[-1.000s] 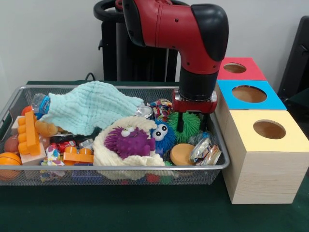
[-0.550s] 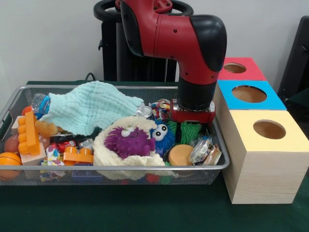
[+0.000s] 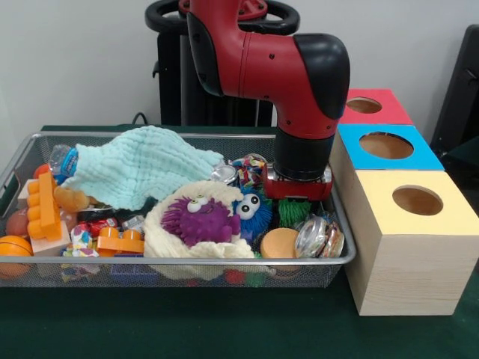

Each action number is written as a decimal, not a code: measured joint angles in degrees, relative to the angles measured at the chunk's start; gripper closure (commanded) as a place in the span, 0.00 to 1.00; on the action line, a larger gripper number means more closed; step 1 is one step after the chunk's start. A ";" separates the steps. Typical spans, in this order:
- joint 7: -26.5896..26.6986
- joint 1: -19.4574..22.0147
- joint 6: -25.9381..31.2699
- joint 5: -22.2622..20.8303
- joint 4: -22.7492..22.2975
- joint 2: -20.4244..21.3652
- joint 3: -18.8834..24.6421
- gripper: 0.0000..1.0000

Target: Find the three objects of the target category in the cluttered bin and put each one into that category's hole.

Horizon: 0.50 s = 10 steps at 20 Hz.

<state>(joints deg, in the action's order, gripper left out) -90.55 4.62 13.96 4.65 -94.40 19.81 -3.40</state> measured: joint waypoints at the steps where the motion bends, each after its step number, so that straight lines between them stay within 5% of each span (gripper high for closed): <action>1: 0.00 0.00 0.00 0.00 0.00 0.00 0.00 0.00; 9: 0.00 -0.38 -0.27 0.00 0.00 -0.01 -0.33 0.00; 10: 0.00 -0.47 -0.27 0.05 0.01 -0.02 -0.03 1.00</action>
<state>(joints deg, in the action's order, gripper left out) -90.55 4.15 13.69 4.70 -94.40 19.79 -3.43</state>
